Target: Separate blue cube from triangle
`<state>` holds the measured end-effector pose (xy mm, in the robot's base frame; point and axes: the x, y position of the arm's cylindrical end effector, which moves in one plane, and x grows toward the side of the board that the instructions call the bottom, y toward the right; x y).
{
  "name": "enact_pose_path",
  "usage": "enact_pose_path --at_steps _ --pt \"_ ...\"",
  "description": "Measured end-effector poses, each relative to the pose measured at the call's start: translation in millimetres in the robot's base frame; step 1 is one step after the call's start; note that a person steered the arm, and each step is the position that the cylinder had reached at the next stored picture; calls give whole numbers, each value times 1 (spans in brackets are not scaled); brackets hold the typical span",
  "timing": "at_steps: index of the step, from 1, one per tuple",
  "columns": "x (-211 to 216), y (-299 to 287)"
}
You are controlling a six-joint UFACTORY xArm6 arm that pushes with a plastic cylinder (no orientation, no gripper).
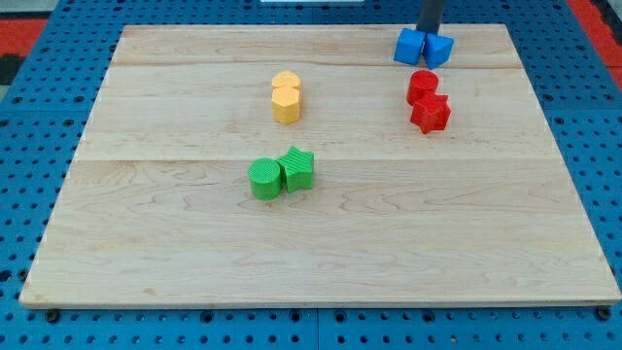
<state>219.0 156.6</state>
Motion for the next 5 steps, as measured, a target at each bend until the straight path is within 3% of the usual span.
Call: enact_pose_path --at_steps 2,5 --pt "-18 -24" --pt "-9 -82"
